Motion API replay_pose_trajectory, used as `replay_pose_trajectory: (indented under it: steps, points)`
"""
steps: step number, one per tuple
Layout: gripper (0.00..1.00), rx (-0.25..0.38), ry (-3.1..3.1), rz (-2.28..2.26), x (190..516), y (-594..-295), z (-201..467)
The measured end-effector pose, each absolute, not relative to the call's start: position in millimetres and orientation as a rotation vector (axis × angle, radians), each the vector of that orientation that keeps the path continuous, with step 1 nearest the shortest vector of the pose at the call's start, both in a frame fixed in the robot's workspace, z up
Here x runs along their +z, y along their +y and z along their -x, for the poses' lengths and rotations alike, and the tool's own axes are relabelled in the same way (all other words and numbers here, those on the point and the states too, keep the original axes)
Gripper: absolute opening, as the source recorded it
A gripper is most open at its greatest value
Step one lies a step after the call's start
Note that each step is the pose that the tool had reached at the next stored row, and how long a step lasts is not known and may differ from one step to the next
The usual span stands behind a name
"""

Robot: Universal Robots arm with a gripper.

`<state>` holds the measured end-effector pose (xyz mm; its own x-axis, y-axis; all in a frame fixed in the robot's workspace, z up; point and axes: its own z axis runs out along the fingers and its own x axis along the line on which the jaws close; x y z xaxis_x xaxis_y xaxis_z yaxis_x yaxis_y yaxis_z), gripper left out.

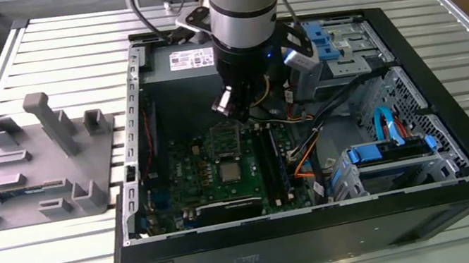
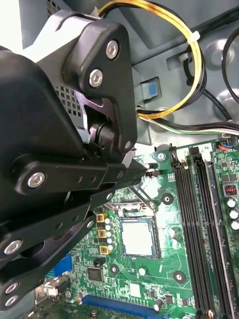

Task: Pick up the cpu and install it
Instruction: 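Close the cpu cover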

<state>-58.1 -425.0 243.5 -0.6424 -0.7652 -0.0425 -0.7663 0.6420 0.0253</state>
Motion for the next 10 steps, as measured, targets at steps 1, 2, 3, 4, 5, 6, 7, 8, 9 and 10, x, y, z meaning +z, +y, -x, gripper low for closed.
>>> replay_pose_trajectory:
  steps: [1, 2, 3, 4, 5, 6, 7, 8, 9, 10]
  points:
    - [0.11, 0.064, 2.819, 1.322, 243.6, -425.1, 58.1]
    - [0.11, 0.064, 2.816, 1.328, 243.7, -425.2, 58.1]
    - [0.11, 0.064, 2.813, 1.334, 243.7, -425.3, 58.1]
    - [0.11, 0.064, 2.81, 1.34, 243.8, -425.3, 58.1]
    - [0.11, 0.065, 2.808, 1.345, 244.0, -425.4, 58.1]
    - [0.11, 0.065, 2.805, 1.35, 244.1, -425.5, 58.1]
    - [0.11, 0.065, 2.803, 1.355, 244.2, -425.5, 58.1]
    - [0.11, 0.065, 2.8, 1.36, 244.5, -425.6, 58.1]
    - [0.11, 0.066, 2.798, 1.365, 244.7, -425.6, 58.1]
    - [0.11, 0.067, 2.795, 1.37, 244.9, -425.7, 58.1]
